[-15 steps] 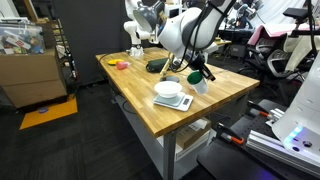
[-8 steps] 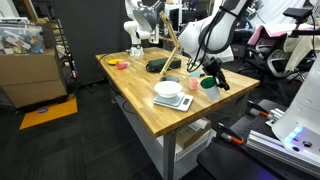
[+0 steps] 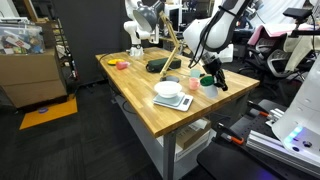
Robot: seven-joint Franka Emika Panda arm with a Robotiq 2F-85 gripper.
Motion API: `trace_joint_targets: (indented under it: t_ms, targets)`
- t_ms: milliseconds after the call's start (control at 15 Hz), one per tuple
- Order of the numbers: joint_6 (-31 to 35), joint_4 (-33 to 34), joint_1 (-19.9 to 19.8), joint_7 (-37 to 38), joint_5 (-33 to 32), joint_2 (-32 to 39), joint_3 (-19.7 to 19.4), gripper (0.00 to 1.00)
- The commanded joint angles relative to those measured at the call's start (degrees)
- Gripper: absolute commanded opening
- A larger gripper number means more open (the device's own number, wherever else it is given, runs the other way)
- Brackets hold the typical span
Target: Pick up the white cup and pour its contents into the basin
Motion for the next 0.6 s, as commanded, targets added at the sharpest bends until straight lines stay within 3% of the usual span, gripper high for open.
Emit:
trace_joint_targets:
  t_ms: [0,533]
  targets:
    - [-0.11,0.09,0.02,-0.03,0.06,0.03,0.01,0.02]
    - [1.55,1.27,-4.85,8.15,9.18,-1.04,-5.59,0.02]
